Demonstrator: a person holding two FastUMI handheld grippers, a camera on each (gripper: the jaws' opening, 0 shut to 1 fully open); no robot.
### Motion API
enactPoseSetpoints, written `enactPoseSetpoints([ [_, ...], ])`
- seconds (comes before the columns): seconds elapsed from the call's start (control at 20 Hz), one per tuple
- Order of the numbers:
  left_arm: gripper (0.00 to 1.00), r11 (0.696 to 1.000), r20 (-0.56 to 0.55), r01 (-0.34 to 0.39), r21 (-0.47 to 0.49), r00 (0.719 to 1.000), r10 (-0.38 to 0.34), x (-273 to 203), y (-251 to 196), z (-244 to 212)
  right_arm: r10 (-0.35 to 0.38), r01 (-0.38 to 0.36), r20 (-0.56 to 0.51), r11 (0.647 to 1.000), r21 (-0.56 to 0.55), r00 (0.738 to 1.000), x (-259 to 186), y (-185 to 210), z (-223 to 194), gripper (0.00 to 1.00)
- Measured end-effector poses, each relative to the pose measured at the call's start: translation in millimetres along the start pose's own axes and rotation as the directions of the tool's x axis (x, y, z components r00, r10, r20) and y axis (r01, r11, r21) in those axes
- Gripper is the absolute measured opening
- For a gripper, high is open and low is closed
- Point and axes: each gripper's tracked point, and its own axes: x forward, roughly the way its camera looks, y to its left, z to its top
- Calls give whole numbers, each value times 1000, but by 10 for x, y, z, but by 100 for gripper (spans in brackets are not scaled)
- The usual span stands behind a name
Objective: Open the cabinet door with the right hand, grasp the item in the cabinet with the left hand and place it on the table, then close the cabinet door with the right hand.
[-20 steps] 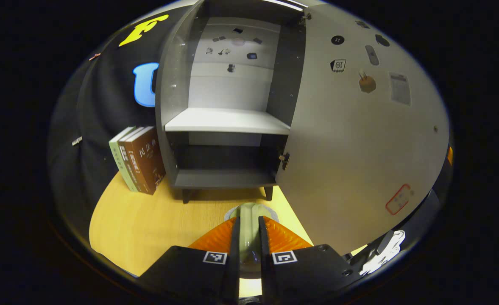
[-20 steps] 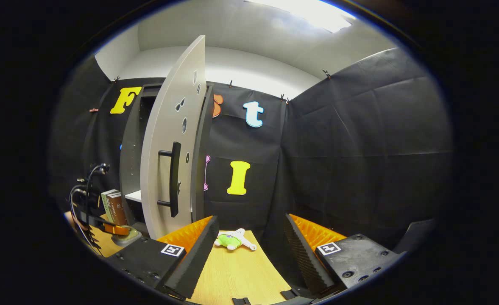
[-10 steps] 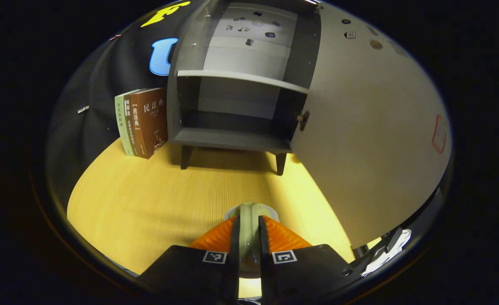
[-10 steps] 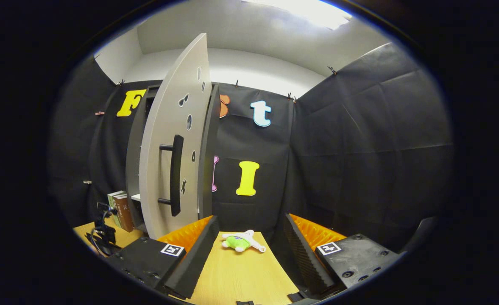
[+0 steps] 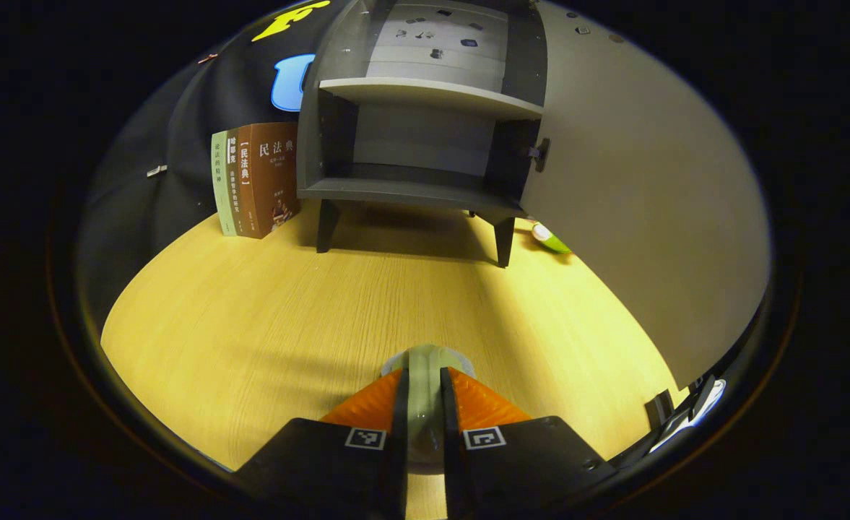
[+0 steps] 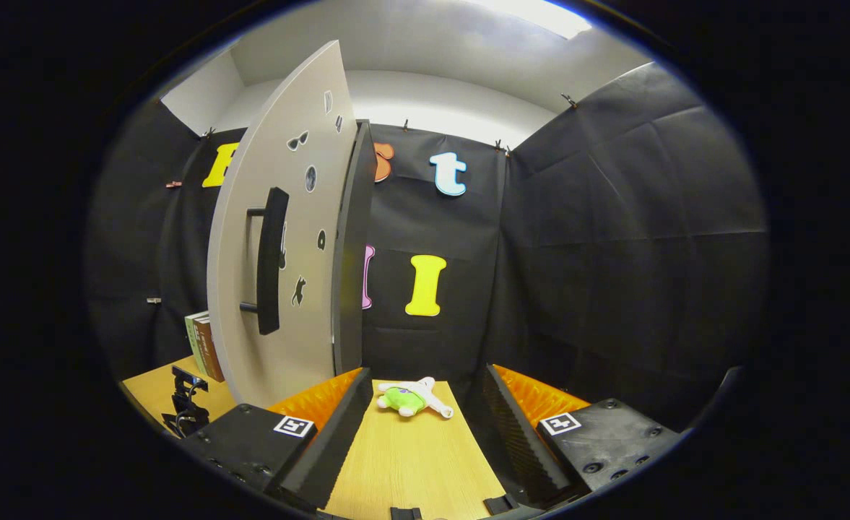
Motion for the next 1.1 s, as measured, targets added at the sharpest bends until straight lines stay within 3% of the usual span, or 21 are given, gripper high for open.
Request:
enactPoseSetpoints([
  [0.65,30,996,29,-76,56,997,75,82,158,2,37,-36,-27,999,7,999,12,-33,-92,97],
  [0.7,36,995,41,-84,58,996,82,62,177,54,38,-38,-27,999,7,999,16,-35,-85,98],
  [0.8,35,996,59,-74,58,996,71,29,163,134,38,-38,-27,999,11,999,16,-24,-68,98],
  [0.95,42,997,84,-53,63,995,47,-110,147,330,45,-44,-19,999,10,999,16,30,-10,98],
  [1.1,55,999,142,-19,49,990,11,-366,101,692,78,-78,-12,997,-21,997,10,221,87,97],
])
